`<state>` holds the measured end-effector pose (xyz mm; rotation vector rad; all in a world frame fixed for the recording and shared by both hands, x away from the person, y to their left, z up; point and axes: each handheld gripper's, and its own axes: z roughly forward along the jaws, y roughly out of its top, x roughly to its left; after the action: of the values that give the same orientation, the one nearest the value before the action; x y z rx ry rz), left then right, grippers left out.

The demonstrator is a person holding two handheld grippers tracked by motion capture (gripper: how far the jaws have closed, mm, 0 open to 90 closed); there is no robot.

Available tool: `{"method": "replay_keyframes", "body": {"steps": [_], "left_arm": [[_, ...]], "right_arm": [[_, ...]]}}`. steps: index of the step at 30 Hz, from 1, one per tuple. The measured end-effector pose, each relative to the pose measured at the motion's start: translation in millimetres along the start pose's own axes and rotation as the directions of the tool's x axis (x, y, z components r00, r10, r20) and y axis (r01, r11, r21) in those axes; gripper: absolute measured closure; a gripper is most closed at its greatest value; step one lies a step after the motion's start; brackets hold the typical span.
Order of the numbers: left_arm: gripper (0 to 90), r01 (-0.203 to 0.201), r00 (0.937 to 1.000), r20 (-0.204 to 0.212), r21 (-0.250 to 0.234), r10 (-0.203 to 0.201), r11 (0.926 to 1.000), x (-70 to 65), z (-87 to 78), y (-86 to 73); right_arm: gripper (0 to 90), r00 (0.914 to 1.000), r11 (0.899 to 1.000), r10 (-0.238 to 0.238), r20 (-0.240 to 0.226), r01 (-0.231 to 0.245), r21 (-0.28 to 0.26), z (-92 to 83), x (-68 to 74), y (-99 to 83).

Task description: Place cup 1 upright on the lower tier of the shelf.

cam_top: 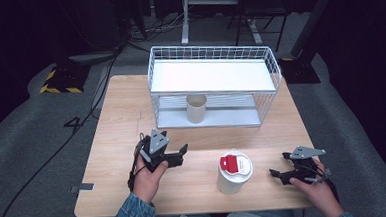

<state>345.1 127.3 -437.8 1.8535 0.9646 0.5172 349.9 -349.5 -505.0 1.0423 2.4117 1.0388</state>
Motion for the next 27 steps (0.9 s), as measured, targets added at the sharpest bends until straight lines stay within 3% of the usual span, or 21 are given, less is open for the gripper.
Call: {"method": "replay_keyframes", "body": {"steps": [4,15,23,27], "left_arm": [[15.2,-0.022,0.9996,0.017,0.032,0.022,0.9992,2.4,-6.1,-10.3],[15.3,0.008,0.9984,0.054,0.102,-0.014,0.9948,0.6,-18.0,-39.2],[15.3,0.005,0.9950,0.097,0.219,-0.026,0.9756,1.8,-16.4,-60.2],[15.4,-0.004,0.9959,0.088,0.259,-0.020,0.9659,2.6,-14.5,-67.0]], "right_arm": [[9.9,1.0000,1.000,0.001,-0.001,-0.001,-0.001,0.1,-0.1,0.0],[9.9,1.0000,1.000,0.000,0.000,0.000,0.000,0.0,0.0,0.0],[9.9,1.0000,1.000,0.000,0.000,0.000,0.000,0.0,0.0,0.0],[9.9,1.0000,1.000,0.000,-0.001,0.000,-0.001,0.1,0.0,0.0]]}}
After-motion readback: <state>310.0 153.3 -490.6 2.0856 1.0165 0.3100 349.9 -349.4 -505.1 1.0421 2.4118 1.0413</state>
